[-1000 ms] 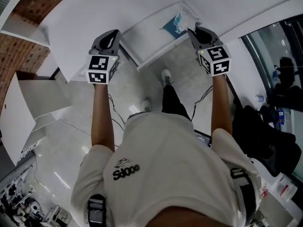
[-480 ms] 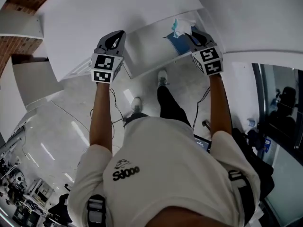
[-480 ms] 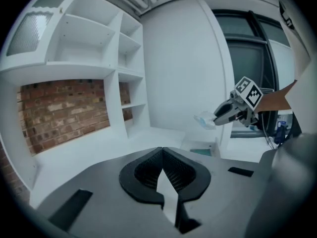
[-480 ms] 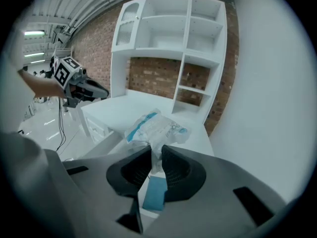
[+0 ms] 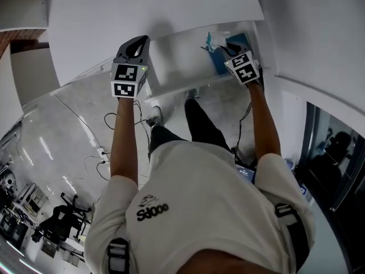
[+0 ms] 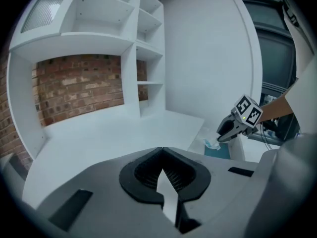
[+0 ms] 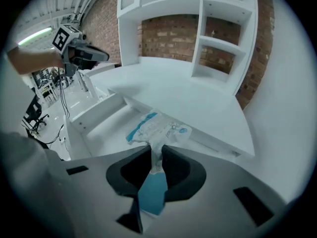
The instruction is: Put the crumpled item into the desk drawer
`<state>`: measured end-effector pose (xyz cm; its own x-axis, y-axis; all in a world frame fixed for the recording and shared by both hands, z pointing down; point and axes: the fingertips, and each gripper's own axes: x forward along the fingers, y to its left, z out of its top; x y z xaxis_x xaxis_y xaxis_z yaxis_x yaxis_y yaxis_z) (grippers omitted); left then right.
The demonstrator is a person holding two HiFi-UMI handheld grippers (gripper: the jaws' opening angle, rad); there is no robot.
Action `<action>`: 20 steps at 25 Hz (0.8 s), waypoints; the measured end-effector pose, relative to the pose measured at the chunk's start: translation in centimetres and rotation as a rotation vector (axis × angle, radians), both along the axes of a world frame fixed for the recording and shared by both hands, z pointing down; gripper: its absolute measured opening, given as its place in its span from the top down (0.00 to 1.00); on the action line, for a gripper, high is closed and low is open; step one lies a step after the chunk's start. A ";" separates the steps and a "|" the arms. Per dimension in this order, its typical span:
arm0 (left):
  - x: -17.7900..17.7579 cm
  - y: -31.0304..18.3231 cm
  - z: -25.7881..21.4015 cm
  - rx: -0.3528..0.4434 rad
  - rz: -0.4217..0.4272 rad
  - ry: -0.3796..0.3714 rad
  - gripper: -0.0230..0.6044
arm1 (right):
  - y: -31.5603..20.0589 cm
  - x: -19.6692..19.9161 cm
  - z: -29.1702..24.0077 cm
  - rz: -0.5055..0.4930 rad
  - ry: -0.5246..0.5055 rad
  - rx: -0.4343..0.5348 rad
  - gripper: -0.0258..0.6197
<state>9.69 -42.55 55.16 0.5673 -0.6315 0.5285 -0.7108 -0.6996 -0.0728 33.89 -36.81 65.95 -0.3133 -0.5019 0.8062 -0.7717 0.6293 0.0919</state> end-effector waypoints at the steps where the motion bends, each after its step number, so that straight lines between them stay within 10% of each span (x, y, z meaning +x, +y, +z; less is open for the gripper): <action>1: -0.1 -0.1 0.6 -0.010 -0.014 -0.004 0.95 | -0.5 -0.1 1.2 -0.017 0.000 -0.020 0.87; 20: -3.7 -1.2 4.9 -0.115 -0.213 -0.061 0.95 | -8.5 -2.3 12.8 -0.048 -0.026 -0.134 0.84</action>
<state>5.98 -43.76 60.03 0.3926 -0.6670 0.6332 -0.8401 -0.5403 -0.0483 31.62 -45.28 78.71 -0.3556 -0.3740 0.8565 -0.7418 0.6705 -0.0152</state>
